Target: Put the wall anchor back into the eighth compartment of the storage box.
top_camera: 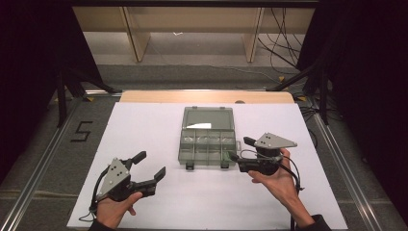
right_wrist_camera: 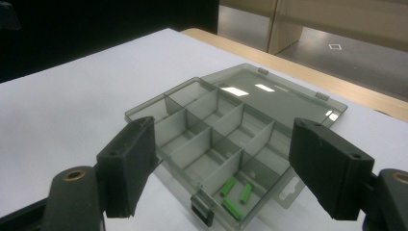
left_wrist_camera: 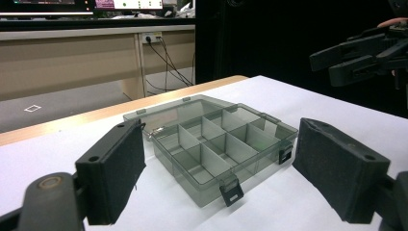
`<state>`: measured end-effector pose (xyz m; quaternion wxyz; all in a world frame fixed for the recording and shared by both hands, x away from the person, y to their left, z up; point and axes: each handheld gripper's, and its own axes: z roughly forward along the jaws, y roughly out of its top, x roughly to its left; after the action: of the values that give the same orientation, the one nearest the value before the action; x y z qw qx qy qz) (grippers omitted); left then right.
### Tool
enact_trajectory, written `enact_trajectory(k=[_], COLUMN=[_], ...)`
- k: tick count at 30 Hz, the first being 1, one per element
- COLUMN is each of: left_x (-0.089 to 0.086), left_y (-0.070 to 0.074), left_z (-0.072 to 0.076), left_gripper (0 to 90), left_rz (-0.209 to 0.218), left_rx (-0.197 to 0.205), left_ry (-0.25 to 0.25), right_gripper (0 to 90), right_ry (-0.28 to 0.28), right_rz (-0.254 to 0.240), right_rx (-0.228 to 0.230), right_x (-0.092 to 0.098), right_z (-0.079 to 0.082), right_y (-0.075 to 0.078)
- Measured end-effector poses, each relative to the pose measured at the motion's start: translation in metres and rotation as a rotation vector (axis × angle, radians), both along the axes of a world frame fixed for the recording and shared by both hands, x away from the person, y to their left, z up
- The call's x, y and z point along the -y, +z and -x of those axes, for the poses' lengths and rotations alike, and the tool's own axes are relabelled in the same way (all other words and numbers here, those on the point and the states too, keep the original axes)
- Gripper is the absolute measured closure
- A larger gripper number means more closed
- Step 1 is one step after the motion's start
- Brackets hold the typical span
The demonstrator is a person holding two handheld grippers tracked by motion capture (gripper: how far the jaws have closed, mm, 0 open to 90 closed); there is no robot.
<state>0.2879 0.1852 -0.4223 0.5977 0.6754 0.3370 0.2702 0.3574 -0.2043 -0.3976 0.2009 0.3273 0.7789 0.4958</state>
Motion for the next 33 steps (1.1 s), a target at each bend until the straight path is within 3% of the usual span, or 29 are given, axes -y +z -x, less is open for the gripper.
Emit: enact_trajectory(k=[2,4,6,7,20,33], left_x=[0.0,0.0,0.0,0.0,0.001,0.001], left_y=[0.0,0.0,0.0,0.0,0.0,0.0], left_z=[0.0,0.0,0.0,-0.001,0.0,0.0], left_gripper=[17.2,17.2,17.3,17.3,17.3,17.2], left_rz=[0.0,-0.004,-0.006,-0.01,-0.003,-0.016], left_rx=[0.0,0.001,0.001,0.003,0.0,0.004], left_ry=[0.001,-0.002,-0.003,-0.006,-0.005,-0.014], right_gripper=[25.4,25.0,23.7,23.2,18.8,16.4], right_ry=[-0.001,0.004,-0.006,-0.001,0.016,0.024], right_rz=[-0.006,-0.03,-0.049,-0.043,-0.129,-0.156], right_rx=[0.015,0.0,0.037,0.02,0.07,0.081], right_x=[0.002,0.004,0.006,0.008,0.015,0.017], right_z=[0.003,0.008,0.01,0.012,0.031,0.041], right_y=[-0.002,-0.003,-0.004,-0.002,-0.007,-0.01])
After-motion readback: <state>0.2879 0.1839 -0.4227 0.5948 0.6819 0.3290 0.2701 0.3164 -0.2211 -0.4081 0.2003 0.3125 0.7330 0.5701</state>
